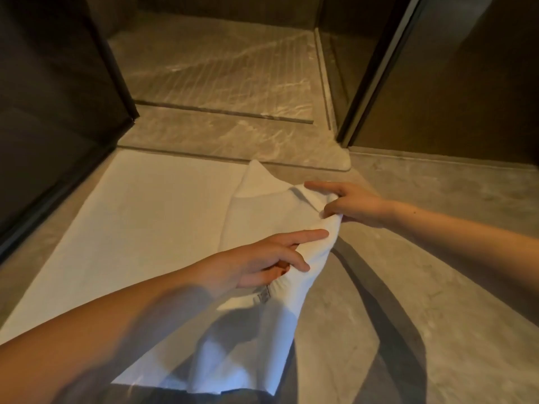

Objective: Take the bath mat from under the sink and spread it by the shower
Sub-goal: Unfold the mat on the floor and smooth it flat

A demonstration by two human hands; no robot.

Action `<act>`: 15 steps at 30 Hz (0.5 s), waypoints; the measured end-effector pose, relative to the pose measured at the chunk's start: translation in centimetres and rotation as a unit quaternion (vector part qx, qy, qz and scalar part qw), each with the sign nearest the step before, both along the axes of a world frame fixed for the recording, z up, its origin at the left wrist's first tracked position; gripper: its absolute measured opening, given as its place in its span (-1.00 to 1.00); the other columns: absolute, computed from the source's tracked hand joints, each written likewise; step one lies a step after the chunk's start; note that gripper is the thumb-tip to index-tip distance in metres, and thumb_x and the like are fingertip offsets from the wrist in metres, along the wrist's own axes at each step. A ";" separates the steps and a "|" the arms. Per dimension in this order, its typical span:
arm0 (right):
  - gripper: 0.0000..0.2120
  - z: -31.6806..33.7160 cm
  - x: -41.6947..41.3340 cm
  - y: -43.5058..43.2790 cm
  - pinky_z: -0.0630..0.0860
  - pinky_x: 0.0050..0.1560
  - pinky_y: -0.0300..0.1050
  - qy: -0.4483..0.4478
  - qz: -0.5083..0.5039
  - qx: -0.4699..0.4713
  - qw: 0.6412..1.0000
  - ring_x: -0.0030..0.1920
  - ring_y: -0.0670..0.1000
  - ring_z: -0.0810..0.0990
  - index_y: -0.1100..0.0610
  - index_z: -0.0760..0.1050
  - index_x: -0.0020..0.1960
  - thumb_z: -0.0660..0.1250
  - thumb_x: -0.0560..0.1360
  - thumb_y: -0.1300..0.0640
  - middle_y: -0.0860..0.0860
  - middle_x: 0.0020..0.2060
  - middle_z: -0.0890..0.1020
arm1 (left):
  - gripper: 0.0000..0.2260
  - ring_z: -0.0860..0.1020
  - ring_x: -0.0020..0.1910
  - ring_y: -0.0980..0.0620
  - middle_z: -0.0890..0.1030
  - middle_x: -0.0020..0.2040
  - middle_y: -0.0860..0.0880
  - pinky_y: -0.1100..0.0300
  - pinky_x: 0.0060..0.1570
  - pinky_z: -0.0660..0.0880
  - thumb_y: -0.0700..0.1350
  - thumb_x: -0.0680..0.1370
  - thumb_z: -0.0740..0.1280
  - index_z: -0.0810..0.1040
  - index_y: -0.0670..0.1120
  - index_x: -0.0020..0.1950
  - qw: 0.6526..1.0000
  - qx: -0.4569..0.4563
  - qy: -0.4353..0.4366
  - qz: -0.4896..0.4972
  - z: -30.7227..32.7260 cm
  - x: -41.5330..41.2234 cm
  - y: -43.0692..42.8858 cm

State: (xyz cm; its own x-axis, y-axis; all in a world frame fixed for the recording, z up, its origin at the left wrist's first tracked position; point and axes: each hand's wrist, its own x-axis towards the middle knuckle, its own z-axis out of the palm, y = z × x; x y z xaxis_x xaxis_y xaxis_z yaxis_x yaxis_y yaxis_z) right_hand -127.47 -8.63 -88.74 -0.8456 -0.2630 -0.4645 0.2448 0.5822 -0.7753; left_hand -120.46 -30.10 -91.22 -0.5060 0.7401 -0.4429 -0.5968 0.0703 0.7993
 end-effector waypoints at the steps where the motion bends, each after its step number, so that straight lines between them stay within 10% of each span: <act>1: -0.36 -0.3 0.4 0.9 0.62 0.01 -0.16 -0.010 -0.005 0.009 1.000 0.30 -0.04 0.37 -0.18 0.33 0.46 0.28 0.51 0.34 -0.11 0.49 0.26 | -0.36 0.22 0.50 0.03 0.29 0.52 0.08 0.03 0.50 0.15 -0.35 0.32 0.32 0.55 0.15 0.32 1.000 0.005 -0.009 -0.004 -0.3 0.2 1.0; 15: -0.36 -5.0 0.7 8.2 0.34 0.28 -0.07 0.021 -0.029 0.162 0.986 0.52 0.09 0.17 -0.05 0.33 0.48 0.29 0.50 0.40 -0.03 0.52 0.25 | -0.45 0.47 0.33 -0.08 0.40 0.45 -0.03 0.08 0.21 0.49 -0.40 0.52 0.30 0.45 0.05 0.42 0.997 -0.050 -0.053 0.022 -5.6 0.0 9.0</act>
